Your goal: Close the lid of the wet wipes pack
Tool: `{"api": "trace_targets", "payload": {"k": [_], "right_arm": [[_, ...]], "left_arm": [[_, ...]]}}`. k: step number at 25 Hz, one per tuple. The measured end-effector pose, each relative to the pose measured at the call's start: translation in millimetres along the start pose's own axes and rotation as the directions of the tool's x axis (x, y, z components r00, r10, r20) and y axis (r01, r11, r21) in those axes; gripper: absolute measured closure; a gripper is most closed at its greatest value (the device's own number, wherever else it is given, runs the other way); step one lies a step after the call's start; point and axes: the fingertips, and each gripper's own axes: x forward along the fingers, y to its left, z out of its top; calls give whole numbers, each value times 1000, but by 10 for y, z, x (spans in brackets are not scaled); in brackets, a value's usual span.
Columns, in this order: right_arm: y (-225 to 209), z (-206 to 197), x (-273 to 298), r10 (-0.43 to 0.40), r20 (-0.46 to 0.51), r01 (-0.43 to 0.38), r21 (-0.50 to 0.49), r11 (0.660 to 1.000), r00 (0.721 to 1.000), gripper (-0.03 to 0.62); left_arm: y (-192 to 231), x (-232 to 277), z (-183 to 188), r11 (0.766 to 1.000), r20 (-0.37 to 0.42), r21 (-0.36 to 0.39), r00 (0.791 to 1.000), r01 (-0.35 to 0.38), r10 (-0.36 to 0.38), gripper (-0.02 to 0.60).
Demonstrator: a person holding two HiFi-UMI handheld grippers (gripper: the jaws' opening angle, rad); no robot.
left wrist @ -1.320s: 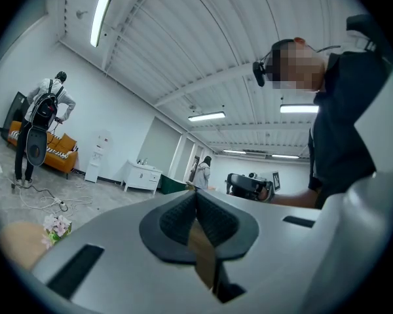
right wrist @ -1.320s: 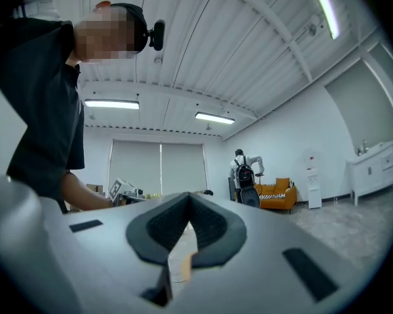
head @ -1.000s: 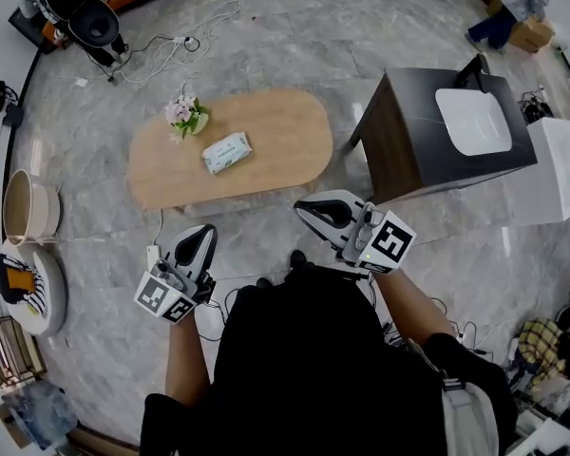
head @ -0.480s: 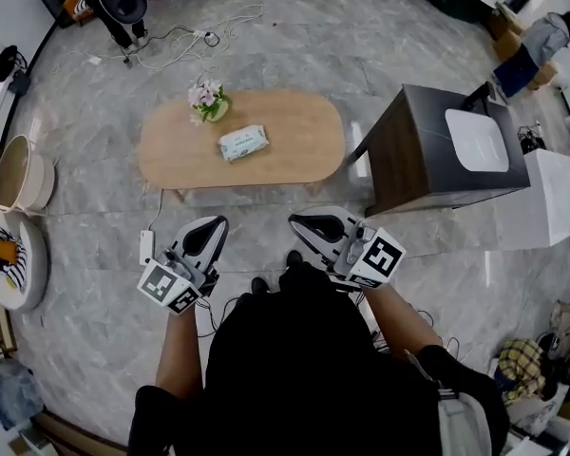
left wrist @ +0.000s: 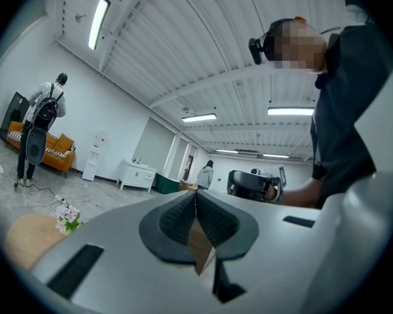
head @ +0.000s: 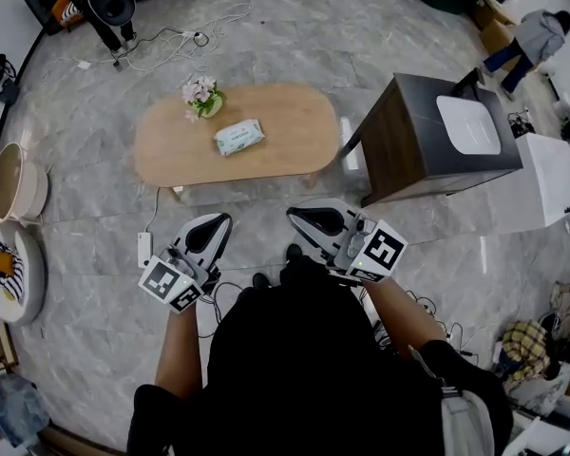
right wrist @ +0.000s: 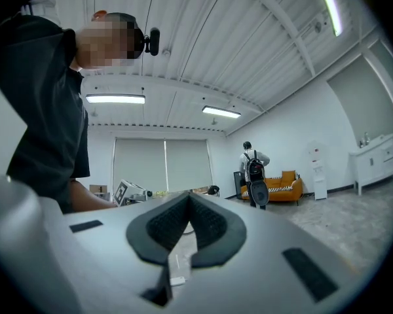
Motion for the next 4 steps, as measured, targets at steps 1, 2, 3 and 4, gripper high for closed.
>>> {"api": "trace_targets", "payload": {"k": [1, 2, 3, 4], "right_arm": [[9, 6, -5, -6, 1, 6, 3, 1000, 1000, 586], [20, 16, -11, -12, 2, 12, 6, 1000, 1000, 586], [32, 26, -16, -17, 3, 17, 9, 1000, 1000, 586], [42, 36, -21, -23, 4, 23, 12, 1000, 1000, 586]], "left_arm": [[-6, 0, 3, 1000, 0, -1, 1000, 8, -8, 566], [-10, -2, 5, 1000, 0, -2, 1000, 15, -15, 566], [-11, -4, 7, 1000, -1, -4, 1000, 22, -22, 566], [-12, -7, 8, 1000, -2, -7, 1000, 29, -29, 566]]}}
